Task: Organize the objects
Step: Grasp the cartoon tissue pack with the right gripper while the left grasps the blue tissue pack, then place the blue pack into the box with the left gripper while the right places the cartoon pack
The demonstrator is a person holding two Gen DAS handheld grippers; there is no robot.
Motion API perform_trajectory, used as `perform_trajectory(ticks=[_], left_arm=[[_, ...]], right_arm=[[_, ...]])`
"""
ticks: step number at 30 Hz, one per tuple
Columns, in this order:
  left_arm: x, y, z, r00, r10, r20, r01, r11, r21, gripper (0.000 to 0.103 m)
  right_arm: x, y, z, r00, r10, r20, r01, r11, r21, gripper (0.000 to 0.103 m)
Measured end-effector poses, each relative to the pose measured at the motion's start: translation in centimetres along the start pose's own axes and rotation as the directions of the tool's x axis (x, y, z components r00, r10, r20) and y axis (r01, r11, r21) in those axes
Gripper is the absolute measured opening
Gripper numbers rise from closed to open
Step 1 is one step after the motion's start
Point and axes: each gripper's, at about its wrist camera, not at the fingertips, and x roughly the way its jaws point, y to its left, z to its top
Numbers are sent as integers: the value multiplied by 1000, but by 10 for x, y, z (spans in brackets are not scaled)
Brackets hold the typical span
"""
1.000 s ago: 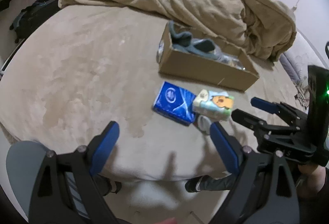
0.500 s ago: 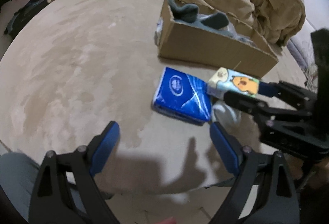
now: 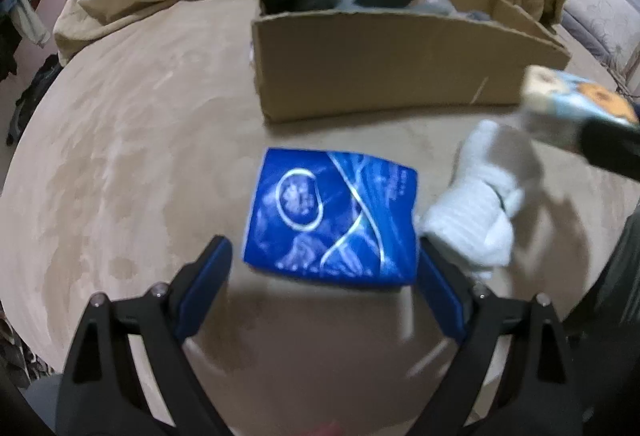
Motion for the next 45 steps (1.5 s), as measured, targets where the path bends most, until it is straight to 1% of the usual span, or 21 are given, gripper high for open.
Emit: perform_trajectory(ticks=[1, 3, 4, 5, 7, 9, 15, 19, 21, 27, 31, 37, 39, 43, 45], left_arm=[[-1, 1, 0, 1000, 3, 8, -3, 1000, 5, 91], [-3, 4, 0, 1000, -5, 16, 5, 1000, 3, 88], [-5, 6, 0, 1000, -9, 21, 9, 1000, -3, 81], [-7, 8, -1, 1000, -7, 23, 7, 1000, -7, 75], [-13, 13, -4, 999, -36, 33, 36, 999, -19, 74], [-19, 20, -9, 997, -63, 39, 65, 997, -43, 73], [-42, 32, -21, 996, -76, 56, 81, 992, -99, 72], [-80, 26, -18, 990, -100, 99, 111, 988, -110, 72], [-98, 21, -18, 989, -96, 115, 109, 989, -105, 72], [-148, 12, -12, 976, -115, 184, 138, 983, -119, 72], [-163, 2, 0, 971, -129, 203, 154, 981, -116, 72], [-177, -17, 31, 952, -159, 262, 184, 980, -73, 72], [-179, -21, 42, 946, -165, 280, 190, 979, -67, 72], [-174, -32, 67, 938, -186, 292, 211, 976, -58, 72], [-169, -40, 78, 935, -187, 300, 210, 977, -44, 72]], right_arm=[[-3, -2, -1, 1000, -5, 3, 5, 1000, 5, 52], [-10, -4, -3, 1000, -10, 8, 10, 1000, 14, 52], [-13, -5, -3, 1000, -12, 11, 12, 1000, 19, 51], [-17, -6, -5, 1000, -15, 14, 15, 1000, 22, 51], [-22, -9, -7, 1000, -20, 15, 20, 999, 30, 48], [-26, -12, -10, 999, -30, 13, 29, 999, 40, 48], [-38, -10, -12, 999, -38, 26, 37, 998, 41, 48], [-51, -6, -11, 998, -48, 47, 46, 998, 39, 48], [-60, -5, -10, 997, -51, 56, 48, 998, 38, 48], [-105, 5, -5, 992, -59, 114, 57, 998, 19, 48], [-126, 6, -2, 987, -57, 151, 57, 998, 4, 48], [-129, -16, 2, 982, -92, 164, 86, 995, 44, 48], [-130, -25, 5, 980, -101, 172, 92, 994, 57, 48], [-130, -45, 12, 973, -124, 196, 110, 990, 83, 48], [-129, -56, 16, 970, -132, 204, 112, 988, 105, 48]])
